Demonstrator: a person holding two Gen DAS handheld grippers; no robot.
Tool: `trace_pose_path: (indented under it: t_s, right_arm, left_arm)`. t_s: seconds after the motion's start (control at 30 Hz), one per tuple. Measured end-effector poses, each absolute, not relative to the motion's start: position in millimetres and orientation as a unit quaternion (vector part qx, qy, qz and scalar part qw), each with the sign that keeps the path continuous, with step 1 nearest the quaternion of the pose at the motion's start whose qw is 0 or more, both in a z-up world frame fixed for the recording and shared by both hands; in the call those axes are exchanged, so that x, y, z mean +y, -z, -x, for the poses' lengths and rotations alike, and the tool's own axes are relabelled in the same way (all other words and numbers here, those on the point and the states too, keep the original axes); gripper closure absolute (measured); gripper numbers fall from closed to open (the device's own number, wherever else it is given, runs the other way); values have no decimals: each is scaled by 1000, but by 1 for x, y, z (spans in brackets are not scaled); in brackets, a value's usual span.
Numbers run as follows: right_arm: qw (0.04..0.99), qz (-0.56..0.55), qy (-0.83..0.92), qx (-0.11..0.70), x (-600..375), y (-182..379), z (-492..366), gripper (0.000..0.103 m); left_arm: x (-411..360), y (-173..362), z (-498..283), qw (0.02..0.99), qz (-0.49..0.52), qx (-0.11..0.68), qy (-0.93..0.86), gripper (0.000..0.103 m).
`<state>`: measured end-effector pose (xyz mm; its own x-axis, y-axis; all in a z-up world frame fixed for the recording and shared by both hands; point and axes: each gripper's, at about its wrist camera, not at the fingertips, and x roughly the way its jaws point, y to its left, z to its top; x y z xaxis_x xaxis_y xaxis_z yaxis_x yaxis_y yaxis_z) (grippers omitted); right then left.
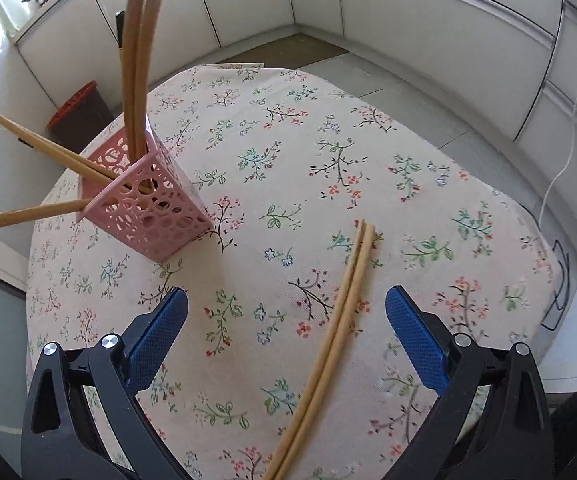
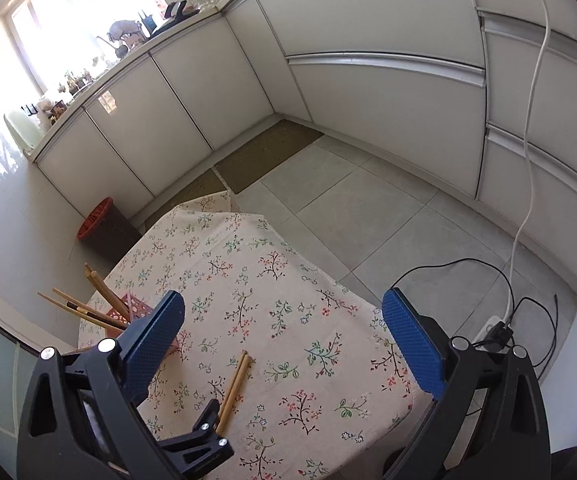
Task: Organize utensils
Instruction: 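Lower the open left tool around the last two wooden chopsticks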
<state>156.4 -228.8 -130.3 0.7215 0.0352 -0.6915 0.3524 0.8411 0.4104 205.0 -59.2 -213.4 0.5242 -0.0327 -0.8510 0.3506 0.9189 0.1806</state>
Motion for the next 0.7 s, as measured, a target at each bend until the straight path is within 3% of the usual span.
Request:
trace_pose_path:
  t_s: [0.7]
  right_arm:
    - [855, -306, 84, 410, -247, 156, -173, 7]
  left_arm:
    - [-66, 251, -248, 836, -186, 501, 123, 8]
